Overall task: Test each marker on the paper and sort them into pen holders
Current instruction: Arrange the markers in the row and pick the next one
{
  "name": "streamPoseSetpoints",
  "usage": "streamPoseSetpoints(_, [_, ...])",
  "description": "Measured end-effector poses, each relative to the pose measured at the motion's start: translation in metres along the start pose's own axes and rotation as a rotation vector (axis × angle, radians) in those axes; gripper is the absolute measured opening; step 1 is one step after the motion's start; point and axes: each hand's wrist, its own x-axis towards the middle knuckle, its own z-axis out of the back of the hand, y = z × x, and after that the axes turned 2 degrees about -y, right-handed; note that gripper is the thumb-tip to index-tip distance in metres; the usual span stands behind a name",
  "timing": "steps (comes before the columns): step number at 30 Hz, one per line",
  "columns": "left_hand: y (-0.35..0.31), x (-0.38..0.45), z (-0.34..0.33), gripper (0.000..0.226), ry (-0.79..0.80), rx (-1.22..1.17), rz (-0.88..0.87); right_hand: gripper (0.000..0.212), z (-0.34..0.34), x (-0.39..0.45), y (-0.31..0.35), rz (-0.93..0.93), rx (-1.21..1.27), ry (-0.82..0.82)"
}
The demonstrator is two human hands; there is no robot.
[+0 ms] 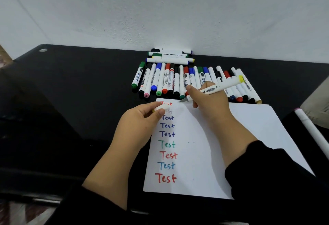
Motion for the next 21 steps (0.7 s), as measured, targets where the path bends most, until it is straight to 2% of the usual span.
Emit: streamPoseSetpoints(21, [-0.0051, -0.0017, -0.0040, 0.032, 0.015, 0.028, -0.009, 0.033, -0.0009, 0.0013, -0.0024, -0.003, -0.050, 0.005])
